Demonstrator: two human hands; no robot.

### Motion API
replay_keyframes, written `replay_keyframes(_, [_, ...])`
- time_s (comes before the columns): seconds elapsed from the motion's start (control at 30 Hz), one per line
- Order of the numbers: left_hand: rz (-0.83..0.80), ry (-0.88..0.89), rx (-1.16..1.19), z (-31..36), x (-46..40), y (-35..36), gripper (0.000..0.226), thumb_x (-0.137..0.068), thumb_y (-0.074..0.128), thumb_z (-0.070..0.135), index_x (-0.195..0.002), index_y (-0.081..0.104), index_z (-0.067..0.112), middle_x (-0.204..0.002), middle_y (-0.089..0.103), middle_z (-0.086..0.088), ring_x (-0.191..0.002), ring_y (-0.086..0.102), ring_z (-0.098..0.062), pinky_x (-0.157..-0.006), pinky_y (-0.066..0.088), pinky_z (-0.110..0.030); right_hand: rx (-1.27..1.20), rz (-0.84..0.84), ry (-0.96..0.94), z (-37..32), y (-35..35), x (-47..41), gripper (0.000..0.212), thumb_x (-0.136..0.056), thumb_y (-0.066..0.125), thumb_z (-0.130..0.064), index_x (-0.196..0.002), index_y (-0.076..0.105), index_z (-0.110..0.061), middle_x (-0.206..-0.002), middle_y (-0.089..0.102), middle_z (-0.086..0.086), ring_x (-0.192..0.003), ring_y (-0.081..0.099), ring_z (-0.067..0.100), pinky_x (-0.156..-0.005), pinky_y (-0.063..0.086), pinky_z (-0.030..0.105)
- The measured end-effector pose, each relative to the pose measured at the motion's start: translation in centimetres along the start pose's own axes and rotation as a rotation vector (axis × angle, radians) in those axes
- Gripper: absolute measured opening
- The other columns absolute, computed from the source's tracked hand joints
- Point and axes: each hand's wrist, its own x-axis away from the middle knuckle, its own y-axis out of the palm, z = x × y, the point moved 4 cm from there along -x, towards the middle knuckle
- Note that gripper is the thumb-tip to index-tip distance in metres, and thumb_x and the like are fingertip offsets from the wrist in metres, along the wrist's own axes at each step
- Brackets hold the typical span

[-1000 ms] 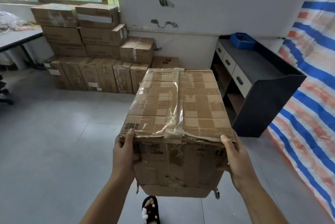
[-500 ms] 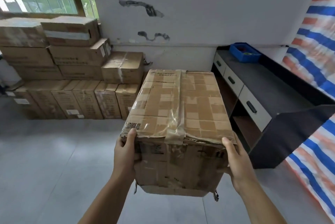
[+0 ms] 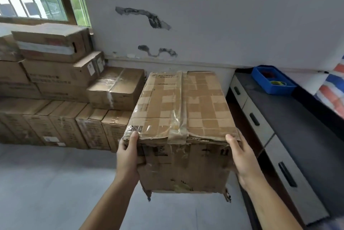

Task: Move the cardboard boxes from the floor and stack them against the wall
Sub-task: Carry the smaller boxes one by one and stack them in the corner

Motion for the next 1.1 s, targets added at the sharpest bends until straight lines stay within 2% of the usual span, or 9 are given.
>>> replay_keyframes(0.1, [0.024, 0.021, -0.001, 1.0, -5.5, 3.6, 0.017, -0.093, 0.053, 0.036, -0.103, 0.056, 0.024, -0.093, 0.063, 0.000, -0.078, 0.061, -0.013, -0.062, 0.053, -0.035, 0.027, -0.033, -0.038, -1.3, 1.9, -6.6, 0.043, -0.093, 0.052, -0.039, -0.135, 0.047, -0.038, -0.127, 0.059, -0.012, -0.121, 0.051, 0.011, -0.108, 0.038, 0.043])
replay_keyframes(0.17, [0.012, 0.018, 0.004, 1.5, -9.4, 6.0, 0.011, -0.093, 0.053, 0.036, -0.096, 0.056, 0.026, -0.090, 0.062, 0.001, -0.073, 0.061, -0.012, -0.060, 0.052, -0.035, 0.031, -0.033, -0.059, -1.8, 3.2, -10.8, 0.042, -0.093, 0.052, -0.040, -0.135, 0.046, -0.039, -0.127, 0.059, -0.012, -0.121, 0.052, 0.011, -0.108, 0.038, 0.045])
replay_keyframes(0.3, [-0.015, -0.002, -0.005, 1.9, -19.1, 10.2, 0.007, -0.093, 0.053, 0.038, -0.093, 0.056, 0.031, -0.097, 0.062, 0.001, -0.083, 0.060, -0.015, -0.070, 0.053, -0.044, 0.017, 0.013, -0.057, -2.3, 6.5, -19.5, 0.046, -0.094, 0.052, -0.036, -0.139, 0.043, -0.037, -0.130, 0.056, -0.010, -0.121, 0.050, 0.012, -0.107, 0.039, 0.047])
replay_keyframes(0.4, [-0.023, -0.030, 0.006, 2.4, -27.0, 12.6, 0.008, -0.091, 0.055, 0.041, -0.094, 0.058, 0.034, -0.103, 0.064, -0.002, -0.091, 0.063, -0.023, -0.077, 0.053, -0.053, 0.038, 0.040, -0.070, -2.5, 9.9, -26.0, 0.046, -0.094, 0.052, -0.035, -0.139, 0.043, -0.035, -0.131, 0.056, -0.010, -0.122, 0.050, 0.011, -0.109, 0.037, 0.044])
replay_keyframes(0.53, [-0.048, -0.054, 0.007, 4.3, -36.2, 15.9, 0.013, -0.094, 0.052, 0.036, -0.103, 0.057, 0.028, -0.097, 0.064, 0.000, -0.083, 0.062, -0.016, -0.064, 0.053, -0.040, 0.055, 0.054, -0.062, -3.0, 14.5, -34.4, 0.044, -0.095, 0.051, -0.035, -0.138, 0.044, -0.036, -0.129, 0.057, -0.012, -0.122, 0.051, 0.010, -0.108, 0.038, 0.040])
replay_keyframes(0.6, [-0.034, -0.066, 0.010, 4.8, -40.2, 17.3, 0.010, -0.094, 0.052, 0.034, -0.100, 0.057, 0.027, -0.094, 0.063, 0.001, -0.080, 0.061, -0.013, -0.061, 0.050, -0.034, 0.053, 0.062, -0.041, -2.9, 16.5, -38.2, 0.045, -0.095, 0.051, -0.034, -0.139, 0.043, -0.037, -0.130, 0.056, -0.013, -0.122, 0.050, 0.009, -0.105, 0.038, 0.035])
replay_keyframes(0.8, [0.041, -0.141, 0.018, 3.5, -51.8, 20.5, 0.021, -0.094, 0.053, 0.032, -0.111, 0.056, 0.020, -0.090, 0.063, -0.002, -0.078, 0.061, -0.015, -0.061, 0.048, -0.033, 0.078, 0.035, 0.054, -0.8, 21.8, -49.0, 0.047, -0.096, 0.049, -0.033, -0.142, 0.038, -0.035, -0.133, 0.053, -0.013, -0.120, 0.049, 0.006, -0.095, 0.036, 0.024])
replay_keyframes(1.0, [0.103, -0.220, 0.023, 0.1, -62.8, 22.8, 0.020, -0.094, 0.053, 0.034, -0.107, 0.058, 0.021, -0.095, 0.065, -0.006, -0.078, 0.063, -0.018, -0.062, 0.053, -0.037, 0.142, -0.020, 0.117, 2.3, 26.8, -60.4, 0.050, -0.095, 0.050, -0.037, -0.142, 0.034, -0.043, -0.137, 0.049, -0.015, -0.125, 0.046, 0.007, -0.105, 0.038, 0.033])
replay_keyframes(1.1, [0.149, -0.218, -0.012, -1.4, -67.4, 22.7, 0.017, -0.094, 0.052, 0.035, -0.102, 0.058, 0.021, -0.090, 0.061, -0.008, -0.075, 0.059, -0.020, -0.060, 0.053, -0.036, 0.134, -0.046, 0.161, 4.8, 29.4, -64.4, 0.052, -0.094, 0.051, -0.036, -0.143, 0.034, -0.042, -0.138, 0.049, -0.014, -0.125, 0.048, 0.009, -0.107, 0.038, 0.036])
